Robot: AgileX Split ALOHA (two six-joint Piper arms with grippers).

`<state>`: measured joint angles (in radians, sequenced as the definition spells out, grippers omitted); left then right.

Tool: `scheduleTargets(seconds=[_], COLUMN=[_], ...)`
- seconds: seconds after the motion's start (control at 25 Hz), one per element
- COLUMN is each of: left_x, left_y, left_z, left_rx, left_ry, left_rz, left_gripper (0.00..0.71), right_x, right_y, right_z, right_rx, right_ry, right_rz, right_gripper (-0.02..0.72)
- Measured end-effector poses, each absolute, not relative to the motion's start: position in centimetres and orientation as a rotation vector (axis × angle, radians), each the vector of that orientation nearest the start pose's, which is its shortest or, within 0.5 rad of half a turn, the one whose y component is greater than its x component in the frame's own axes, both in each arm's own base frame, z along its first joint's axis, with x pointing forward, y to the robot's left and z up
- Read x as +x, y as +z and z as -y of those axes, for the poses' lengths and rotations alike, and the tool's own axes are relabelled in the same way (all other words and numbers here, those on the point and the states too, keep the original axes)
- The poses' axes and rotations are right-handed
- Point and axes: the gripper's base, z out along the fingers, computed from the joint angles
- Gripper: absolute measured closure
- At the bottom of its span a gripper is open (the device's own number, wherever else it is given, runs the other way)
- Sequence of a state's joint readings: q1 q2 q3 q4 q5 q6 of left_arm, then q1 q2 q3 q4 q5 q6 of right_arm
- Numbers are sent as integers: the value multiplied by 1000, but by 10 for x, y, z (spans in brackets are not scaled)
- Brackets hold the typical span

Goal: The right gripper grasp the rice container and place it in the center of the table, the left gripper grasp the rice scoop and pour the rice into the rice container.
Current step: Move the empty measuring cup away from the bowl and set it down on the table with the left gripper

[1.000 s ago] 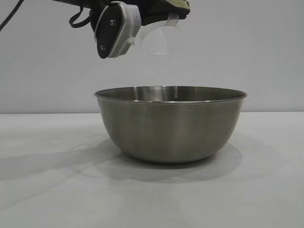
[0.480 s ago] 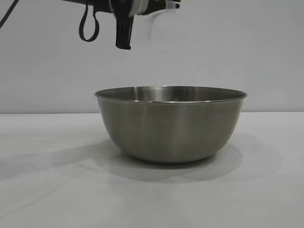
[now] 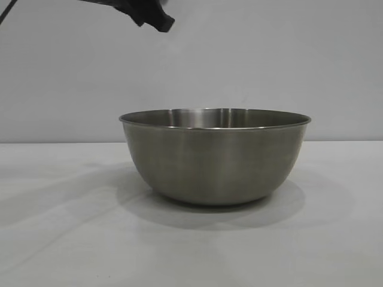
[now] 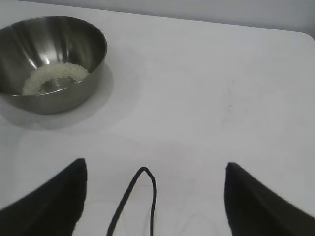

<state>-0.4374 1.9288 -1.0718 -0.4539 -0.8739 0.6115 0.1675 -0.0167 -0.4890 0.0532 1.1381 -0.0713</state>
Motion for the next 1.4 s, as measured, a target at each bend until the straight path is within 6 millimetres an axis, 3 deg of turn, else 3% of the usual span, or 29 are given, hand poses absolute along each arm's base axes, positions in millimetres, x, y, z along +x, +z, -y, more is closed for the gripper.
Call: scheduleTargets(seconds=[0.32,0.52,0.8,1.12,1.4], left_x=[407,405,381,332,323], left_y=[156,131,110,86,75], left_z=[120,117,106,92,91], left_rx=[150,107,58,18,38], left_ry=[160,124,100,6,-12], left_rz=[-1725,-1787,-1802,-1792,-1833], left_gripper=[710,710,710,710,710], right_x=[-10,-10,-10,-10,-10], right_y=[268,268,268,268,268], right_z=[-3,-3,-3,-3,-3], right_rx=[-257,-257,-257,-257,-257], right_ry=[122,122,122,122,122], right_rz=[-2102,-2102,-2102,-2102,-2102], right_gripper=[206,206,206,206,206])
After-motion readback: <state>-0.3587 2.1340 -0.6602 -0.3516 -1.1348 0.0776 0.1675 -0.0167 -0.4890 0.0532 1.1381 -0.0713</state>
